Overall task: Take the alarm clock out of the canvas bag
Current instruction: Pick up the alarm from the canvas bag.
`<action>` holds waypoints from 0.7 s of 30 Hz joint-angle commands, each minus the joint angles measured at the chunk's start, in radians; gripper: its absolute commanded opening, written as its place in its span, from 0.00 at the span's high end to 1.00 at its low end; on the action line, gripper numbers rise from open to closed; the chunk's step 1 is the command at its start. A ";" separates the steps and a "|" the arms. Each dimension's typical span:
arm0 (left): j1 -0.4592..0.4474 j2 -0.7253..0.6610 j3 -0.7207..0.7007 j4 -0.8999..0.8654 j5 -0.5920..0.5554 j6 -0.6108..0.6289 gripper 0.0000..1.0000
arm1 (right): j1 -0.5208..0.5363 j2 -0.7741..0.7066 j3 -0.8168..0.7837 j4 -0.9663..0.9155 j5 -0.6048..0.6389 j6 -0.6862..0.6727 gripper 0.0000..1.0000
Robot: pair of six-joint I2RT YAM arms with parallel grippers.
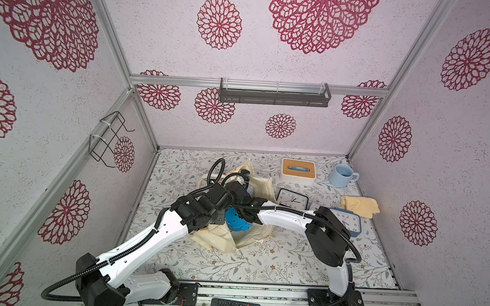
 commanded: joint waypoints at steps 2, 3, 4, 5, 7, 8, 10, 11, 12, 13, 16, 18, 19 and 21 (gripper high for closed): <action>-0.016 -0.001 0.037 0.019 0.008 0.022 1.00 | -0.021 0.060 0.032 -0.044 -0.063 0.003 0.23; -0.015 -0.001 0.038 0.019 0.007 0.023 1.00 | -0.020 0.064 0.031 -0.046 -0.073 0.008 0.23; -0.015 -0.003 0.038 0.018 0.005 0.024 1.00 | -0.022 0.067 0.027 -0.047 -0.083 0.011 0.23; -0.016 -0.004 0.038 0.016 0.002 0.025 1.00 | -0.022 0.067 0.022 -0.047 -0.090 0.017 0.23; -0.015 -0.007 0.038 0.016 -0.004 0.028 1.00 | -0.022 0.063 0.012 -0.061 -0.091 0.031 0.23; -0.014 -0.008 0.038 0.015 -0.007 0.028 1.00 | -0.022 0.057 0.006 -0.079 -0.081 0.045 0.23; -0.010 -0.009 0.039 0.019 -0.009 0.028 1.00 | -0.021 0.040 -0.018 -0.086 -0.059 0.069 0.23; -0.007 -0.007 0.039 0.020 -0.009 0.028 1.00 | -0.020 0.029 -0.027 -0.100 -0.040 0.094 0.23; -0.005 -0.005 0.042 0.022 -0.008 0.029 1.00 | -0.017 0.020 -0.036 -0.111 -0.027 0.111 0.24; -0.005 -0.003 0.043 0.024 -0.008 0.027 1.00 | -0.015 0.012 -0.043 -0.121 -0.015 0.127 0.24; -0.004 0.005 0.049 0.028 -0.008 0.028 1.00 | -0.008 0.000 -0.055 -0.122 -0.009 0.144 0.25; -0.005 0.010 0.049 0.033 -0.005 0.030 1.00 | -0.006 0.010 -0.047 -0.114 -0.031 0.148 0.25; -0.004 0.012 0.051 0.033 -0.005 0.033 1.00 | -0.006 0.019 -0.040 -0.106 -0.047 0.146 0.26; -0.004 0.017 0.051 0.033 -0.003 0.034 1.00 | -0.005 0.040 -0.025 -0.090 -0.077 0.138 0.27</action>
